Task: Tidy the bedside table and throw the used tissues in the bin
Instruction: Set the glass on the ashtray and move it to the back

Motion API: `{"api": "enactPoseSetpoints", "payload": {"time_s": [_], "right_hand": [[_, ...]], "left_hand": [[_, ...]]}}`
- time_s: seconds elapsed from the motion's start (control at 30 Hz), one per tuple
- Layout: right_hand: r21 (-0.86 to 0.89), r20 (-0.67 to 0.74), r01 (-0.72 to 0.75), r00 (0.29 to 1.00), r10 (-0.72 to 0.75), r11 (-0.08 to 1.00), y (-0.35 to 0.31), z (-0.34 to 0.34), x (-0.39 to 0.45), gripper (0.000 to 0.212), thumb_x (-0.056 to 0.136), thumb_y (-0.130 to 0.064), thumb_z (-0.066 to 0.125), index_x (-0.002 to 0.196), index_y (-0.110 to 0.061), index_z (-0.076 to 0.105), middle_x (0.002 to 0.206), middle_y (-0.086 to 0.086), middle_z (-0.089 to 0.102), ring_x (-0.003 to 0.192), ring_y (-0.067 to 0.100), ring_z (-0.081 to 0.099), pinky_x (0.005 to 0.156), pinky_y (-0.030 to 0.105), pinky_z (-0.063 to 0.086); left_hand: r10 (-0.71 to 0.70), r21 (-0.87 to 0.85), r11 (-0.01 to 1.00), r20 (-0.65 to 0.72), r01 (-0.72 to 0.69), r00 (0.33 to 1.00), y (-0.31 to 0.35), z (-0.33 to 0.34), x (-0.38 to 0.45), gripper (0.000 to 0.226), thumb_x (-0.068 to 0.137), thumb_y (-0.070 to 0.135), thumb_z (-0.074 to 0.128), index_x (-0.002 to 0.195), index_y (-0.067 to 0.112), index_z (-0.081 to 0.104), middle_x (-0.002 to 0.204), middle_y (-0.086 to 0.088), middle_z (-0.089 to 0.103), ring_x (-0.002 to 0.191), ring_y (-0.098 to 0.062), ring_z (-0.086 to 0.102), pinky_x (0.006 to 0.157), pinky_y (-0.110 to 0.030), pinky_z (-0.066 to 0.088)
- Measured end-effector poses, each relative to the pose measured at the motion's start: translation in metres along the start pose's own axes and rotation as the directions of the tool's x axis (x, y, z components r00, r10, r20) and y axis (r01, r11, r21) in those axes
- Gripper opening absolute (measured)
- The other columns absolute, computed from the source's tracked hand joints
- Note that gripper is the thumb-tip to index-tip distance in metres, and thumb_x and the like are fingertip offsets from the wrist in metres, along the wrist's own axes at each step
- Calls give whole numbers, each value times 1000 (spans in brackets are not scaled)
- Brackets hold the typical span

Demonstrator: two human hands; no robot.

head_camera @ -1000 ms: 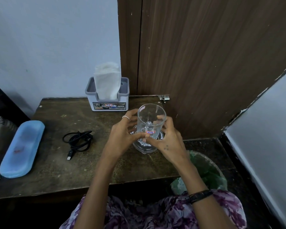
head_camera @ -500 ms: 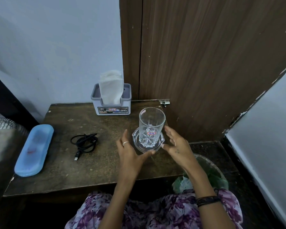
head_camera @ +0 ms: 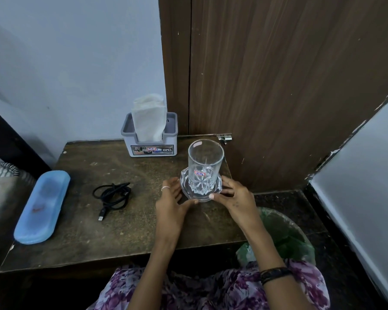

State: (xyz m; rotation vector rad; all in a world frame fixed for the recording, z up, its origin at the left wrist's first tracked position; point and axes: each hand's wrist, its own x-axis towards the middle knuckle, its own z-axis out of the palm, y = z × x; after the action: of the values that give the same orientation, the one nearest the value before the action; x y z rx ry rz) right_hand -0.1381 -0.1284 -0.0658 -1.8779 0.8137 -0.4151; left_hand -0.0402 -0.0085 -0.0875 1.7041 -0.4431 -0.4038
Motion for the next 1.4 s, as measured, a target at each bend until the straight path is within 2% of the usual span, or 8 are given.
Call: {"api": "enactPoseSetpoints", "payload": {"time_s": [0.1,0.23,0.3,0.5,0.77,1.1,1.27,1.4], "right_hand": [[-29,-31,22,999,-23,999,0,5,13,58,79,-14,74,132,-13,51,127,6,60,94,8,57,66,0,43],[-35,-92,43,995,-46,998,1,11,34,57,80,-18,73,132,-12,51,125,5,62,93,6,56,69,2,44],[-30,-123,51,991,-54,998,3,16,45,56,81,-22,72,133,-16,51,125,4,62,97,7,57,80,11,45],[-2,-257,47,965,-46,999,4,30,76,58,81,-25,71,134,-14,50,124,8,61,104,17,61,91,36,51],[55,-302,82,951,-62,995,2,41,107,55,82,-23,72,132,-13,51,123,6,62,99,9,59,86,23,47],[114,-317,103,946,-62,988,1,50,119,54,83,-22,70,133,-12,51,125,1,62,100,4,58,76,6,42],[144,-308,101,950,-52,984,0,52,121,56,83,-20,70,134,-10,49,128,3,61,104,8,59,85,14,44],[158,-306,96,951,-44,983,-1,49,119,55,83,-19,70,134,-11,49,126,2,61,104,8,59,86,16,44]], "left_hand": [[-16,-28,999,22,16,1000,2,-2,16,60,61,-7,79,109,7,47,119,-16,62,108,-17,61,99,-33,47],[-4,-11,1000,52,5,999,5,2,39,58,65,-9,76,111,10,47,117,-7,61,108,-13,60,93,-23,51],[17,48,999,53,-20,998,9,3,51,62,68,-4,76,121,10,46,111,2,59,104,-8,58,87,-13,50],[54,109,993,-17,-52,998,6,13,83,48,72,5,76,115,9,53,106,-4,67,98,-12,65,90,-26,52],[106,139,986,-127,-88,986,1,24,96,29,81,9,69,108,10,58,97,5,62,84,-1,61,72,2,44],[114,121,987,-84,-103,990,-1,22,98,49,83,8,67,129,9,51,125,-4,62,110,-8,59,94,-21,47],[122,137,984,-71,-111,990,-2,23,100,50,84,3,64,132,8,48,129,-5,59,112,-9,57,78,6,38],[121,150,983,-65,-110,990,-1,23,99,51,85,1,61,133,8,47,131,-6,58,115,-12,57,76,10,35]]}}
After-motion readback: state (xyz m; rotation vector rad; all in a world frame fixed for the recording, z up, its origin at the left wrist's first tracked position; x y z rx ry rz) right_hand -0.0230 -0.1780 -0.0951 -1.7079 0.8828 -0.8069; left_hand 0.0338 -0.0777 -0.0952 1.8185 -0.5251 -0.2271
